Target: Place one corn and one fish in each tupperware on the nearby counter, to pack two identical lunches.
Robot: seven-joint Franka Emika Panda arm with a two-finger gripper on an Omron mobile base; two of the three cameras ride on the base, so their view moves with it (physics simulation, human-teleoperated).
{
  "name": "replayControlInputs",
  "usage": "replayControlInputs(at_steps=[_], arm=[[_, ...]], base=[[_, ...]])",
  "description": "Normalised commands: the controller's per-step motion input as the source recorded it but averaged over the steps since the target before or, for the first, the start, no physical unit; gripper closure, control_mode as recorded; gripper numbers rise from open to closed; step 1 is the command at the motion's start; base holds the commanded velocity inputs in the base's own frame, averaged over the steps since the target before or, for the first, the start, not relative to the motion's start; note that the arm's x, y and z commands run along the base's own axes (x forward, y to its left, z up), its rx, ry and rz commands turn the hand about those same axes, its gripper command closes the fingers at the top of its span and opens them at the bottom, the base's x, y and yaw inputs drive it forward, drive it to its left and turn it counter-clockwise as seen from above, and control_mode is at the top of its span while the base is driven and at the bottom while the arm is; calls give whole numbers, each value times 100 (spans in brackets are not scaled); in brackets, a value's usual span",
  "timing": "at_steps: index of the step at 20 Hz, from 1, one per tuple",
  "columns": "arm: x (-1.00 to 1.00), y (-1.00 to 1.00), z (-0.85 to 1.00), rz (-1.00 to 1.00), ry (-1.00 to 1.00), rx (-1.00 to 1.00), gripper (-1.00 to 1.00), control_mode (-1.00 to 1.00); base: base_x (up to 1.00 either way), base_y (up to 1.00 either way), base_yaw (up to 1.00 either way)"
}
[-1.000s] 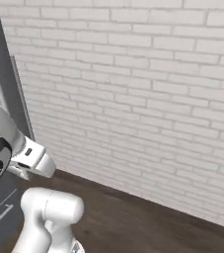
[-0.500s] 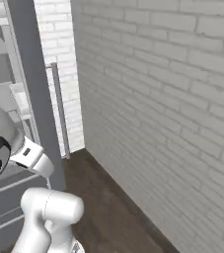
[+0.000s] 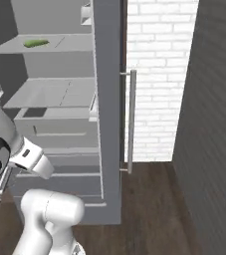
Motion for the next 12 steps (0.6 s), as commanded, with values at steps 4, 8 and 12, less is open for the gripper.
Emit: replayControlInputs(at_steps=[4,8,12], arm=[[0,0,0,0,0,0,-100,100],[0,0,0,0,0,0,-100,100],[0,0,0,0,0,0,-100,100]], base=[[4,13,73],[44,-7,38],[57,-1,5]])
